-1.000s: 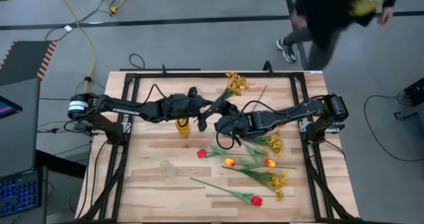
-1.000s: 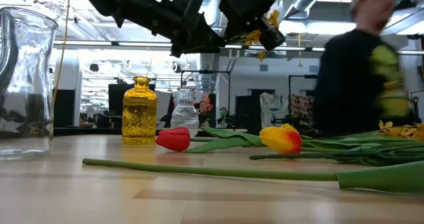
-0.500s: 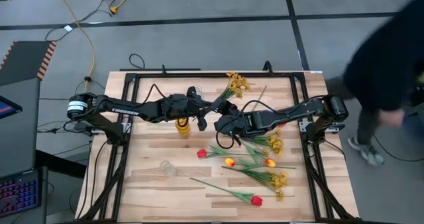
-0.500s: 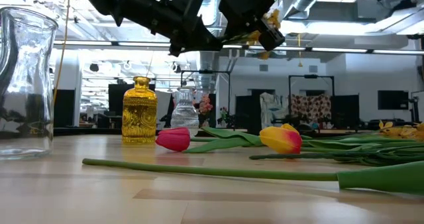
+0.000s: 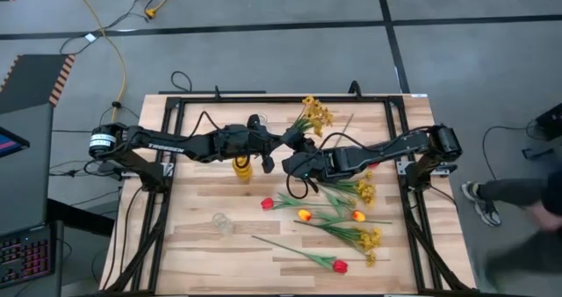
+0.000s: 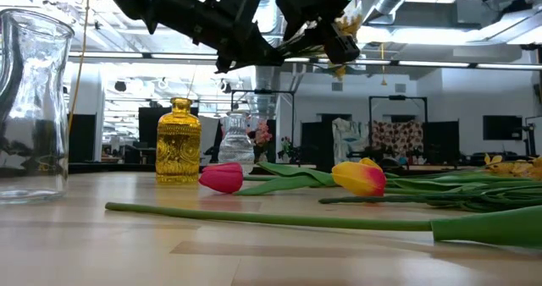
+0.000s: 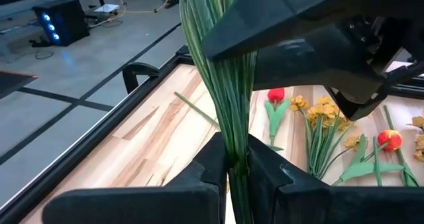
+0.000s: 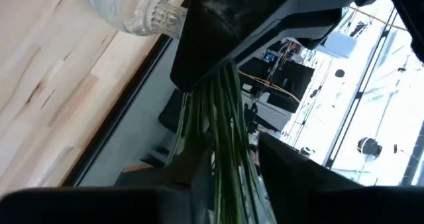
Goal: Sort flowers into vase by color
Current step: Put the top yellow flowers into the top transparent vase
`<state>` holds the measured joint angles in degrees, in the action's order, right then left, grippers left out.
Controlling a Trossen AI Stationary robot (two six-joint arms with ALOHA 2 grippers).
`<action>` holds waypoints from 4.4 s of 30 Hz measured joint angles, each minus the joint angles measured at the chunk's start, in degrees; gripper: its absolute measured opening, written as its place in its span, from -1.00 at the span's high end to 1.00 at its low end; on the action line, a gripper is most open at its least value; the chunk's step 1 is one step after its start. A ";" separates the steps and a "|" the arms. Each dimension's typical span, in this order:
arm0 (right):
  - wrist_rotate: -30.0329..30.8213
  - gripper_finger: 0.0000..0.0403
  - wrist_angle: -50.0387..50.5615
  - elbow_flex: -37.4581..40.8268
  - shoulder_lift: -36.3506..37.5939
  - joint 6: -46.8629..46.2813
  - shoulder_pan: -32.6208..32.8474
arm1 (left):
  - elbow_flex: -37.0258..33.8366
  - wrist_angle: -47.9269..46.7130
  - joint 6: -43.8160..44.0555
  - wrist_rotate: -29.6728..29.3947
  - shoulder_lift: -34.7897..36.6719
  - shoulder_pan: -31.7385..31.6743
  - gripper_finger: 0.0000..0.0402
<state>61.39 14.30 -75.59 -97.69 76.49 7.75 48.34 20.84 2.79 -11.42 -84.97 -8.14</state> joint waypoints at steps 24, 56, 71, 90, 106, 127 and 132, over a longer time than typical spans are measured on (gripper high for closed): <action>12.99 -0.03 1.15 0.00 0.00 -25.07 4.05 | -0.07 -0.91 -0.33 -3.81 5.40 -6.22 0.91; -55.12 -0.03 -41.18 29.98 17.51 -82.07 -19.73 | -10.04 3.53 -1.89 0.34 23.06 -7.17 0.91; -57.94 -0.03 -82.30 29.16 0.37 -85.49 -19.48 | -10.51 5.14 -2.47 4.68 23.06 -4.48 0.91; -61.68 -0.03 -84.27 20.90 -3.74 -82.05 -15.65 | -10.51 5.62 -5.18 4.59 23.02 0.18 0.91; -58.92 -0.03 -79.71 15.85 -3.85 -82.11 -13.83 | -10.51 4.54 -5.14 4.57 23.01 0.26 0.91; -56.54 0.57 -72.91 12.46 -3.91 -82.03 -13.17 | -10.51 4.07 -5.17 4.59 22.99 0.26 0.84; -56.61 0.82 -71.27 12.44 -3.89 -81.94 -13.64 | -10.51 3.82 -5.31 4.34 22.99 0.23 0.67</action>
<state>4.78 -56.97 -63.16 -101.58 -5.45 -5.89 37.82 24.67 -2.52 -7.09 -61.98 -7.91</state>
